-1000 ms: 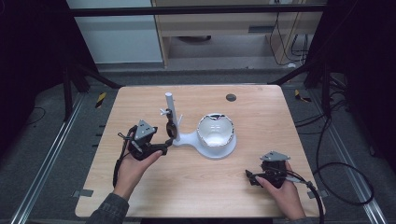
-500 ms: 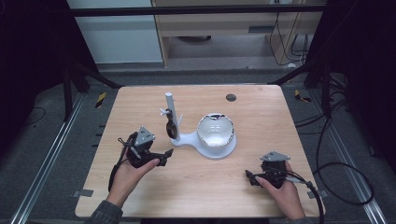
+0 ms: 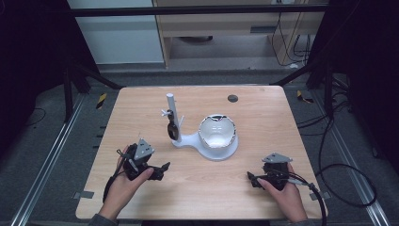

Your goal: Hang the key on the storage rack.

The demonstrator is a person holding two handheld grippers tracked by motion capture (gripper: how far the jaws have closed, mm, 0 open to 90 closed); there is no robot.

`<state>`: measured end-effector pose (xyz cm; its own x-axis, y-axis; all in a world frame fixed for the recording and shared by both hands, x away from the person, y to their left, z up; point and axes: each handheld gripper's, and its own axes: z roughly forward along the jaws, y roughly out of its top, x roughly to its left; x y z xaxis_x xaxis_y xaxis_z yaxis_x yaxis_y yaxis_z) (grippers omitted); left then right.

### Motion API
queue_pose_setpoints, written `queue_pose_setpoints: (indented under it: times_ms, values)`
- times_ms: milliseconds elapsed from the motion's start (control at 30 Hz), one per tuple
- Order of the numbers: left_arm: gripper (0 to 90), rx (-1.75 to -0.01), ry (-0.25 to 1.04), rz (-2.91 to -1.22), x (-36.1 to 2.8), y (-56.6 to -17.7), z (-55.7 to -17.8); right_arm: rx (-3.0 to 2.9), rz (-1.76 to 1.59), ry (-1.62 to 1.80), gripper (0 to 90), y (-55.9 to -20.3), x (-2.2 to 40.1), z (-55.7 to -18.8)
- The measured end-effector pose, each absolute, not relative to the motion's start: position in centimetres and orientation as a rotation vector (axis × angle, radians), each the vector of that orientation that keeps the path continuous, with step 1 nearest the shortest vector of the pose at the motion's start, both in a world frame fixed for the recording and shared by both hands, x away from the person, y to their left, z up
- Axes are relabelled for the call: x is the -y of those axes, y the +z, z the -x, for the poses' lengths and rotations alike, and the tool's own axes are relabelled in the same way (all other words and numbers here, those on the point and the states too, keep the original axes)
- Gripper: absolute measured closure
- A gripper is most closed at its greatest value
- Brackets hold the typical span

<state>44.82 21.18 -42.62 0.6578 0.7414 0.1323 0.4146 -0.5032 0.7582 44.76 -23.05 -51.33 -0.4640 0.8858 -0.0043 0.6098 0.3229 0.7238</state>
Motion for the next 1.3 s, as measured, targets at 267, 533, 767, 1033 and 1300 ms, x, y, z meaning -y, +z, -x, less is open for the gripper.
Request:
queue_pose_setpoints:
  times_ms: [267, 533, 767, 1033, 1300]
  values:
    - [4.2, -0.931, 0.601, -2.206, -22.8, -44.0, -44.9, -2.193, -1.325, 0.934, 0.5, -51.3, 23.0, -44.7]
    - [4.5, -1.053, 0.551, -2.214, -25.4, -46.2, -46.3, -2.193, -1.325, 0.934, 0.5, -51.3, 23.0, -44.7]
    - [5.7, -1.177, 0.558, -2.208, -27.4, -48.2, -47.7, -2.192, -1.329, 0.935, 0.5, -51.3, 23.0, -44.7]
    - [5.8, -1.219, 0.566, -2.181, -28.4, -49.5, -48.8, -2.192, -1.329, 0.935, 0.5, -51.3, 23.0, -44.7]
    - [5.8, -1.241, 0.581, -2.134, -28.7, -50.0, -49.9, -2.195, -1.325, 0.937, 0.5, -51.3, 23.0, -44.7]
